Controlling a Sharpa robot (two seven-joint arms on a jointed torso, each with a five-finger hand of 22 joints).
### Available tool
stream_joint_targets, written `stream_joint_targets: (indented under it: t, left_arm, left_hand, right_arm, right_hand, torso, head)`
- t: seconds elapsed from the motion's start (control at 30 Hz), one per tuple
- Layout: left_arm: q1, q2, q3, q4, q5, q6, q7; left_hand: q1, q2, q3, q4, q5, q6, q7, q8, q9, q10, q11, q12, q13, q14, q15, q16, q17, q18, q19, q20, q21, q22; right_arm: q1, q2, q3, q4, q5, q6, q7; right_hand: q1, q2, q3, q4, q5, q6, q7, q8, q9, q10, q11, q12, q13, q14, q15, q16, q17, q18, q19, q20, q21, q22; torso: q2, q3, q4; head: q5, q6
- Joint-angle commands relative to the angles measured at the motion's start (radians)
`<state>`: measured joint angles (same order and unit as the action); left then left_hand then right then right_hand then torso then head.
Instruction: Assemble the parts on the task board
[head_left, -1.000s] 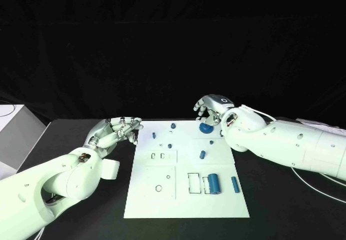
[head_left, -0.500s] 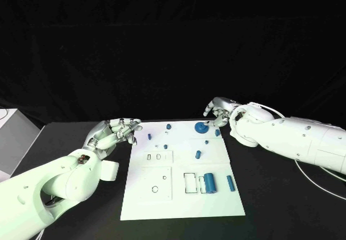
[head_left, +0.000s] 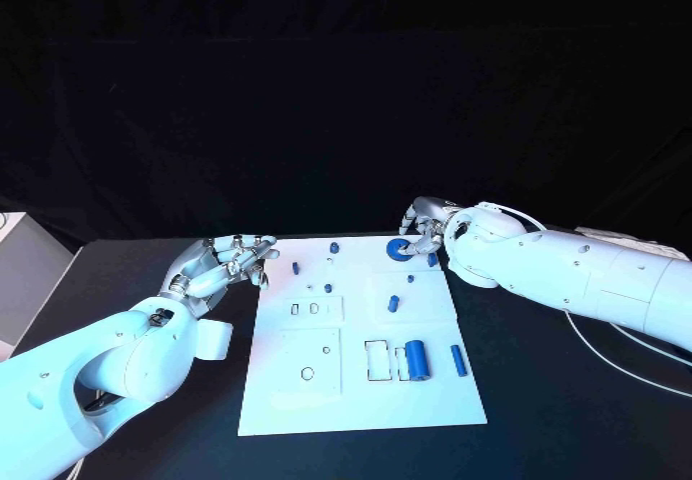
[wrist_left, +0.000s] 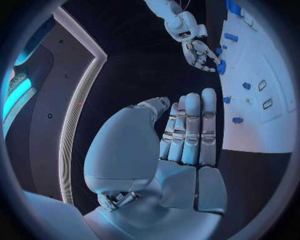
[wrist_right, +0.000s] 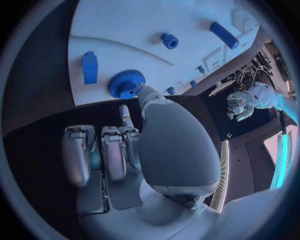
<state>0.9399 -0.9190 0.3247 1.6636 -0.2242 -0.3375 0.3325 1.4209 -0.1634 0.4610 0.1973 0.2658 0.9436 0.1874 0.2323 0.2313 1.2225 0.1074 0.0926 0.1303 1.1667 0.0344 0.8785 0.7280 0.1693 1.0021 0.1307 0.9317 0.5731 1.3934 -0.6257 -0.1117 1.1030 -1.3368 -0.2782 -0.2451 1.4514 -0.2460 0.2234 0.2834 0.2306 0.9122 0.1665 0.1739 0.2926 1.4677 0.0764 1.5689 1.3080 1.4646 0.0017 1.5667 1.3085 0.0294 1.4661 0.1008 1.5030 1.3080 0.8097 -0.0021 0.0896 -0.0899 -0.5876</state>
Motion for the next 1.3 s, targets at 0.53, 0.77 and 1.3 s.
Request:
stream_joint_targets:
  t: [0.53,0.77,1.3]
  left_arm:
    - [-0.001,0.004,0.001,-0.008,-0.009,0.020,0.000]
    - [-0.001,0.003,0.001,-0.009,-0.010,0.020,0.000]
    - [-0.001,0.002,0.001,-0.009,-0.010,0.021,-0.002]
  left_hand:
    - [-0.007,0.000,0.005,-0.001,-0.001,-0.006,0.000,-0.001,0.001,-0.002,0.002,0.003,0.001,-0.007,0.001,0.004,0.002,0.013,-0.007,-0.001,0.005,0.002]
    - [-0.007,0.000,0.005,-0.001,-0.001,-0.006,0.000,-0.001,0.001,-0.002,0.002,0.003,0.001,-0.007,0.001,0.004,0.002,0.013,-0.007,-0.001,0.005,0.002]
    - [-0.007,0.000,0.007,-0.002,-0.001,-0.007,0.001,-0.001,0.002,-0.004,0.002,0.004,0.003,-0.009,0.001,0.005,0.002,0.013,-0.010,0.000,0.009,0.005]
  right_arm:
    - [-0.005,0.009,0.000,-0.010,-0.040,0.025,-0.027]
    - [-0.007,0.011,0.000,-0.013,-0.035,0.039,-0.025]
    - [-0.012,0.013,-0.002,-0.005,-0.015,0.033,-0.018]
  right_hand:
    - [-0.005,0.011,-0.010,-0.001,0.007,-0.009,0.001,0.008,0.005,0.103,0.008,0.002,0.263,0.106,0.008,0.004,0.262,-0.011,0.072,0.008,0.008,0.187]
    - [0.001,0.019,-0.009,-0.001,0.034,-0.004,0.001,0.016,0.010,0.103,0.008,0.002,0.263,0.106,0.008,0.004,0.262,-0.012,0.073,0.009,0.011,0.191]
    - [0.022,0.035,0.059,-0.006,0.145,0.036,-0.011,0.041,0.025,0.103,-0.003,0.002,0.263,0.106,-0.001,0.004,0.262,-0.013,0.075,0.003,0.018,0.202]
  torso:
    - [0.004,0.0015,0.0026]
    - [0.005,0.0021,0.0016]
    - [0.005,0.0021,0.0012]
  head:
    - [-0.001,-0.010]
    - [0.000,-0.012]
    - [0.003,-0.015]
